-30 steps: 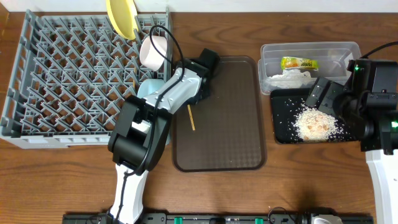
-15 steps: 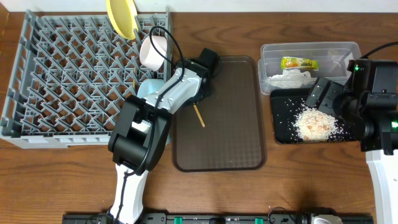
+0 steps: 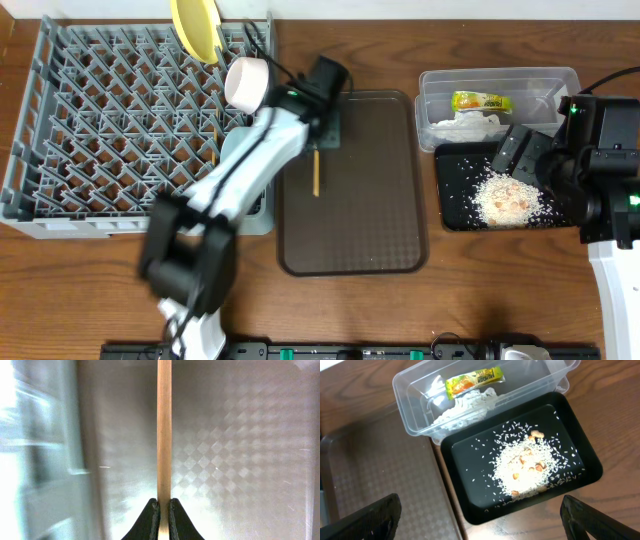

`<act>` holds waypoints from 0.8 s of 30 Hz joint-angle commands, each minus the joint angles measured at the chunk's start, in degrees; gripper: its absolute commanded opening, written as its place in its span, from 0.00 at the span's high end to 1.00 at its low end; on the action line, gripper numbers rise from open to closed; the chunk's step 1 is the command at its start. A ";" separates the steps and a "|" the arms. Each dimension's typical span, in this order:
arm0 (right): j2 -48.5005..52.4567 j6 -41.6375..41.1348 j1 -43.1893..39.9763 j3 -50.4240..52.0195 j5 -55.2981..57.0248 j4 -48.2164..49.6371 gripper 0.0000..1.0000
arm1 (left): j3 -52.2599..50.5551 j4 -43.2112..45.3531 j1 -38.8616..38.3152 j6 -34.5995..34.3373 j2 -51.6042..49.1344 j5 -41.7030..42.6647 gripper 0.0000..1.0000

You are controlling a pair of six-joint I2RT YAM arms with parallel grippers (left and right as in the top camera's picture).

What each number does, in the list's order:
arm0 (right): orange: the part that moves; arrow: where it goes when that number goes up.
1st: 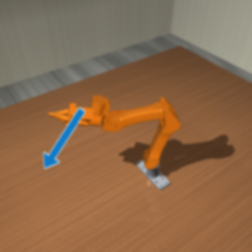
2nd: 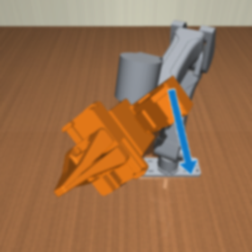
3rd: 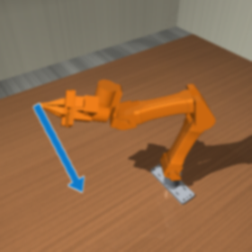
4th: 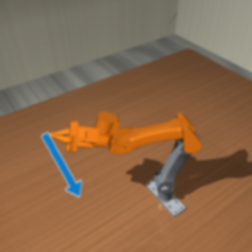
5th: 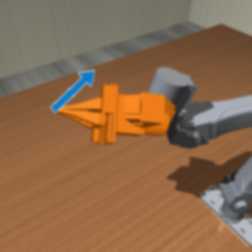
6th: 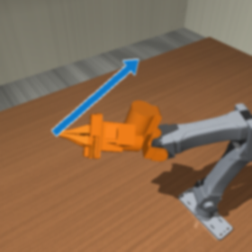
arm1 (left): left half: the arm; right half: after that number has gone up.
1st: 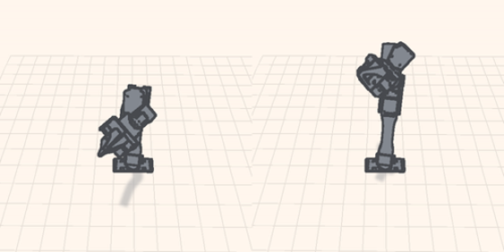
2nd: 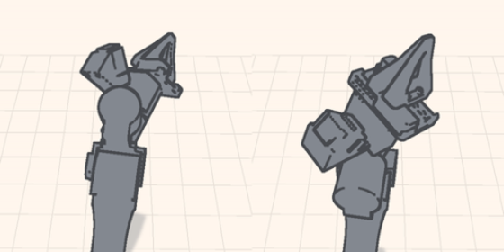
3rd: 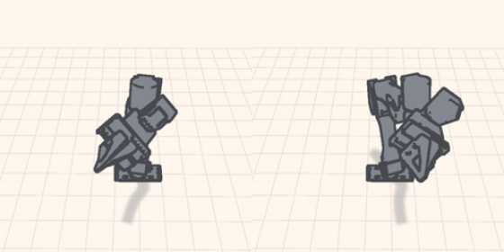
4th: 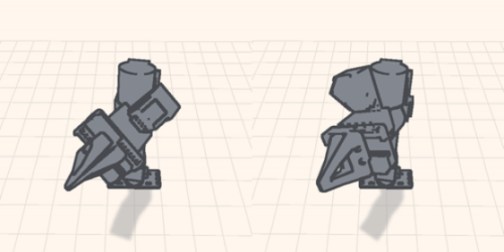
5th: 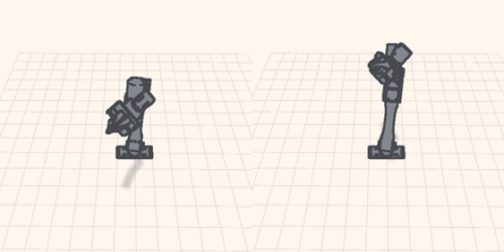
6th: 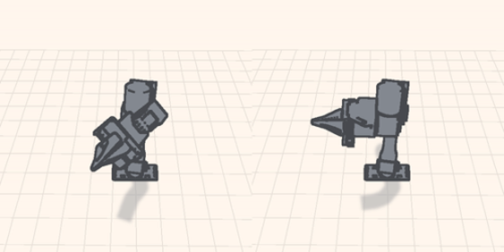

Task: Sort waste into correct bins and load items into the dishwasher
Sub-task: 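Carry the second chopstick into the rack and insert it upright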

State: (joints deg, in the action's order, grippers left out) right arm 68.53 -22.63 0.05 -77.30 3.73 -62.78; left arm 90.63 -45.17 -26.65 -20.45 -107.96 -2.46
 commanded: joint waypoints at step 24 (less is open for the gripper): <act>0.11 -0.48 -0.52 -0.57 0.74 -0.02 0.01 | -8.63 -1.84 25.73 26.47 10.62 -9.77 0.92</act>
State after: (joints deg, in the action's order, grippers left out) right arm 68.53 -22.63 0.05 -77.30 3.70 -62.78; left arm 82.56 -47.64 -1.13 4.40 -95.94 -14.83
